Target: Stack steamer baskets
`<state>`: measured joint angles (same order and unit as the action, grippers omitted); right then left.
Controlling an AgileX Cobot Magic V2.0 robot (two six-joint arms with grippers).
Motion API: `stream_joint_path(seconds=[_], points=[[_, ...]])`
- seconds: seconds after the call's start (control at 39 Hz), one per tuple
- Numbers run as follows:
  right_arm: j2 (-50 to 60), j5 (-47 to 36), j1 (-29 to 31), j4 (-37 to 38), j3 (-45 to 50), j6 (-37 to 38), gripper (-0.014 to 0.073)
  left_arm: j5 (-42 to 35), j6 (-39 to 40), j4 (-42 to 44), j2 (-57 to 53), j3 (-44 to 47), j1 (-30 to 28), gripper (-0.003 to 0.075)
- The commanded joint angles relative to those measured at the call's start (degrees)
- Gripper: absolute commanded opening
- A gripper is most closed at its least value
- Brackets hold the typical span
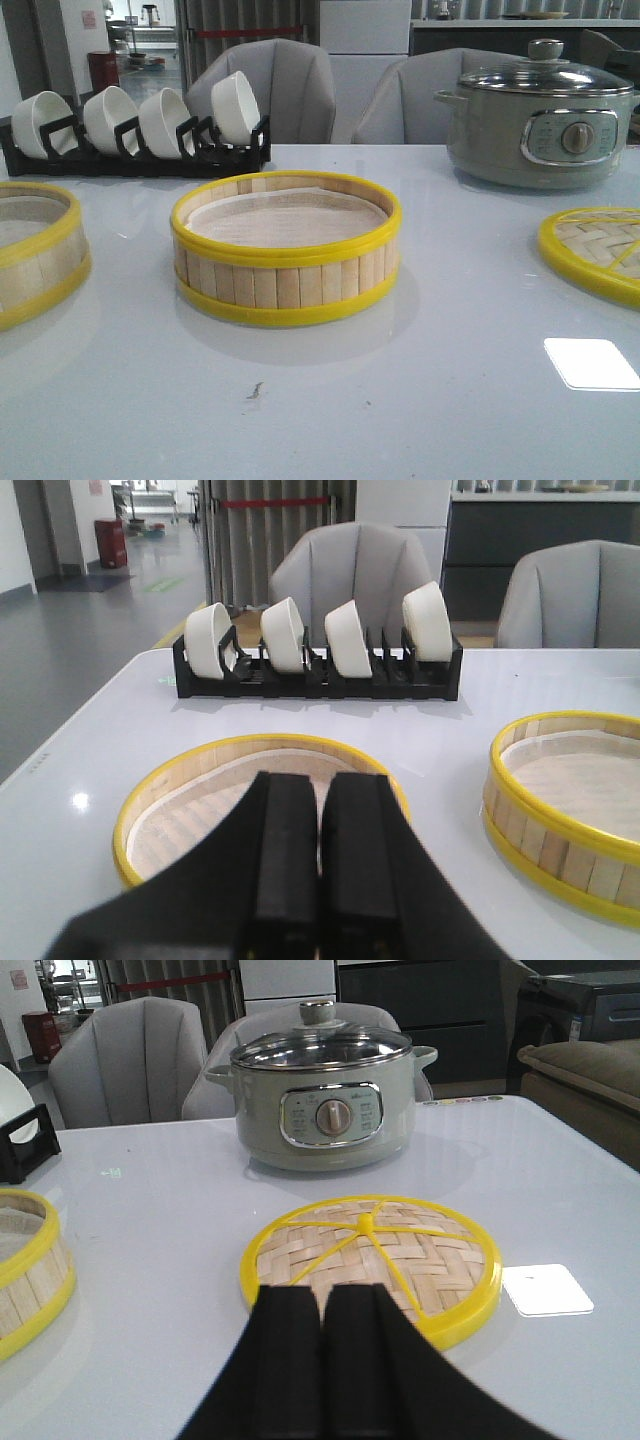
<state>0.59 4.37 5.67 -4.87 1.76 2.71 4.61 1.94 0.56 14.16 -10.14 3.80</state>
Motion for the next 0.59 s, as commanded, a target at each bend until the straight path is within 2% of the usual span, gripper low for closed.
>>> stream_joint_path(seconds=[0.0,0.1,0.28,0.44,0.56], points=[[1.2,-5.2,0.0,0.1,-0.9,-0.5,0.0066,-1.8,0.8,1.3,9.5,-10.9,0.5,0.0089],[1.2,-5.2,0.0,0.1,-0.9,-0.5,0.0066,10.4,0.8,4.3,22.5,-26.8,0.5,0.0089],[1.2,-5.2,0.0,0.1,-0.9,-0.5,0.0066,29.9,0.5,7.3,37.8,-50.5,1.1,0.0089],[1.2,-5.2,0.0,0.1,-0.9,-0.5,0.0066,38.0,0.5,7.9,46.4,-60.9,1.1,0.0089],[1.2,-5.2,0.0,0.1,-0.9,-0.5,0.0066,40.1,0.5,7.9,48.7,-62.1,1.1,0.0089]])
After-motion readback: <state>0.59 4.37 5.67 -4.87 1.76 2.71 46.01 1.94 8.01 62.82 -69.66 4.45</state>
